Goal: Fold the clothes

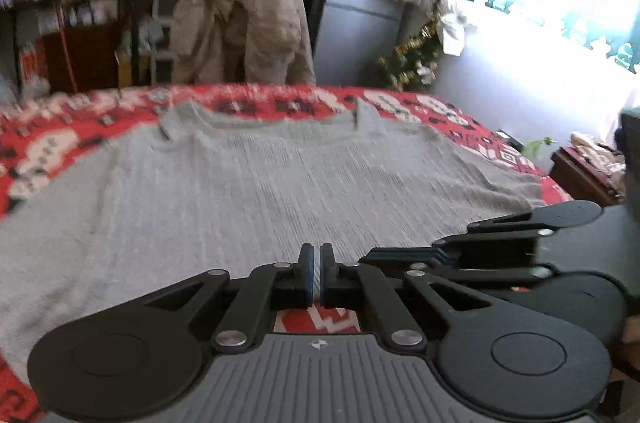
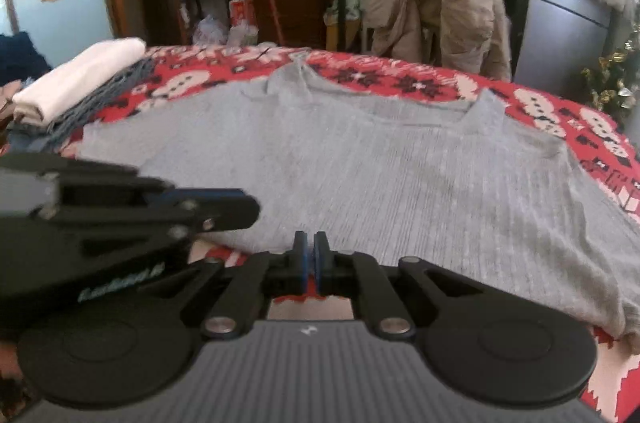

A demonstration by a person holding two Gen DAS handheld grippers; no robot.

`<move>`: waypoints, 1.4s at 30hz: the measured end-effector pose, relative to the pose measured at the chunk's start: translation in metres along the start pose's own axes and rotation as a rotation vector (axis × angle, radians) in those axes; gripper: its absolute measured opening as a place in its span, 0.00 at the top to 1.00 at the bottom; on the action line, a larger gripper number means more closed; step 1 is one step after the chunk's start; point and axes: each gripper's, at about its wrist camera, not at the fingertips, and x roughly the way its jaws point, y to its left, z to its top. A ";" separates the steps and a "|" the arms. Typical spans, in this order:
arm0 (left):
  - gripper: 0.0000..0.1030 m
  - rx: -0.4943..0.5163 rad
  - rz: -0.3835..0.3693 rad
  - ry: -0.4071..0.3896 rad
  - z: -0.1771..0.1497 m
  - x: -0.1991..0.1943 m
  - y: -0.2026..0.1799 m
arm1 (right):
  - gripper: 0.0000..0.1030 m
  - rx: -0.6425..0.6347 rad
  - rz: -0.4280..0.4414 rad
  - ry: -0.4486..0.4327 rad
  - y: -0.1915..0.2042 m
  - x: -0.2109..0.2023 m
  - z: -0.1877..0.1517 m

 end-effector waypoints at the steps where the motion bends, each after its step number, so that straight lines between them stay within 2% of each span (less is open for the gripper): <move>1: 0.98 0.002 -0.006 0.005 0.001 0.002 -0.002 | 0.97 -0.007 0.003 -0.002 -0.002 -0.004 -0.002; 3: 0.98 0.014 -0.013 0.010 0.002 0.007 -0.008 | 0.97 -0.012 -0.009 -0.012 -0.008 -0.014 -0.006; 5: 0.98 0.026 -0.019 0.015 0.003 0.011 -0.015 | 0.97 0.010 -0.067 -0.030 -0.021 -0.023 -0.008; 9: 0.98 0.051 -0.031 0.024 0.005 0.020 -0.028 | 0.97 0.075 -0.166 -0.005 -0.057 -0.025 -0.014; 14: 0.97 0.099 -0.022 0.029 0.002 0.025 -0.039 | 0.97 0.110 -0.154 0.002 -0.079 -0.040 -0.028; 18: 0.97 0.111 -0.023 0.028 0.007 0.028 -0.044 | 0.96 0.179 -0.166 -0.026 -0.097 -0.049 -0.027; 22: 0.97 0.142 -0.013 0.035 0.009 0.035 -0.049 | 0.97 0.164 -0.199 -0.012 -0.110 -0.044 -0.030; 25: 0.96 0.147 -0.009 0.032 0.006 0.033 -0.049 | 0.97 0.183 -0.195 -0.007 -0.120 -0.055 -0.037; 29: 0.95 0.151 -0.004 0.032 0.005 0.032 -0.050 | 0.96 0.212 -0.245 -0.024 -0.135 -0.066 -0.038; 33: 0.95 0.147 -0.005 0.035 0.005 0.031 -0.049 | 0.98 0.247 -0.279 -0.001 -0.154 -0.067 -0.045; 38: 0.94 0.158 -0.007 0.034 0.004 0.030 -0.048 | 0.97 0.259 -0.290 0.019 -0.160 -0.081 -0.056; 42: 0.94 0.154 -0.005 0.037 0.004 0.029 -0.048 | 0.95 0.298 -0.295 -0.014 -0.164 -0.098 -0.055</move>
